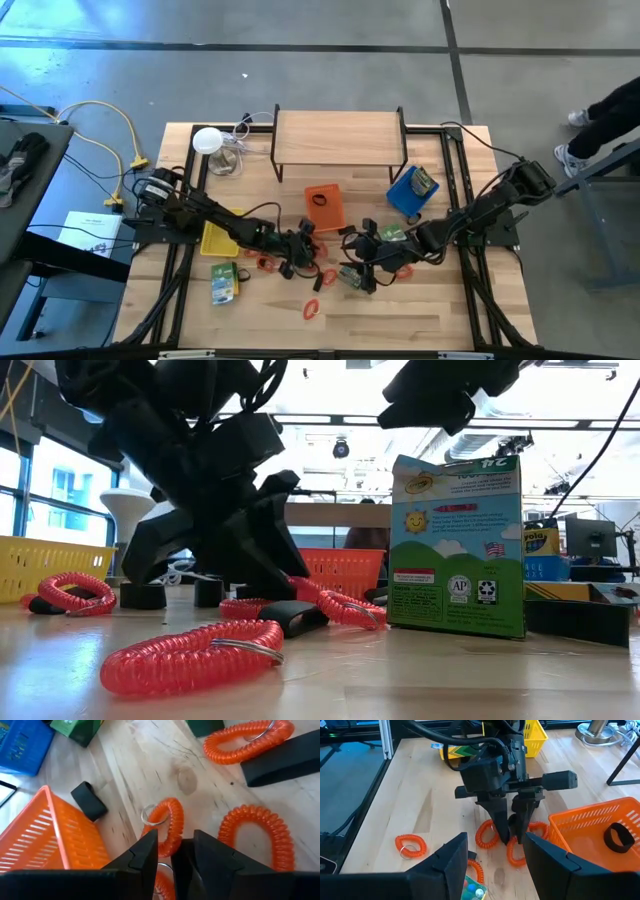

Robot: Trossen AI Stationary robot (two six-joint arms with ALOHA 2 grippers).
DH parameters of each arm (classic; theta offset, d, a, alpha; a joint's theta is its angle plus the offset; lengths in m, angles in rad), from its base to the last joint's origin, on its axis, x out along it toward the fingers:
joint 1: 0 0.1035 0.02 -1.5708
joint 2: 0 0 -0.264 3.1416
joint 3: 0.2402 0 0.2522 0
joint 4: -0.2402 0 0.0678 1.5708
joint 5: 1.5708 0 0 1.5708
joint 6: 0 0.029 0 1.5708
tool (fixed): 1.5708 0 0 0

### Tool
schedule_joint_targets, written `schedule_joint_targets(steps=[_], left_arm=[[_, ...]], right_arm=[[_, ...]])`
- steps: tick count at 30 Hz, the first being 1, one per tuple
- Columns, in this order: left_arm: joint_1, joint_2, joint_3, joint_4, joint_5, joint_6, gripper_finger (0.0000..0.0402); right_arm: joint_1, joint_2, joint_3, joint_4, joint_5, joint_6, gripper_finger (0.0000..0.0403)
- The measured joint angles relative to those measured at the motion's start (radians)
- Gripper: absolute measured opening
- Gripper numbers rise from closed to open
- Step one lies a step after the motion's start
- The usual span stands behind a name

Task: Pick & Place Office Desk Supplies
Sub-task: Put the orange spring key chain into the yellow bin

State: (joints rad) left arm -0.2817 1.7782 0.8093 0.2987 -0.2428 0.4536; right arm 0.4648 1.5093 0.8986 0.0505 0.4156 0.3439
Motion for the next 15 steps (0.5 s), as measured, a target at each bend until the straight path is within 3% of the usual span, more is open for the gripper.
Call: schedule_joint_targets(steps=[15], left_arm=[[0.029,0.004,-0.001,0.006,-0.022,-0.027,0.0047]], right_arm=[[0.0,0.0,0.0,0.015,-0.002,0.004,0.018]])
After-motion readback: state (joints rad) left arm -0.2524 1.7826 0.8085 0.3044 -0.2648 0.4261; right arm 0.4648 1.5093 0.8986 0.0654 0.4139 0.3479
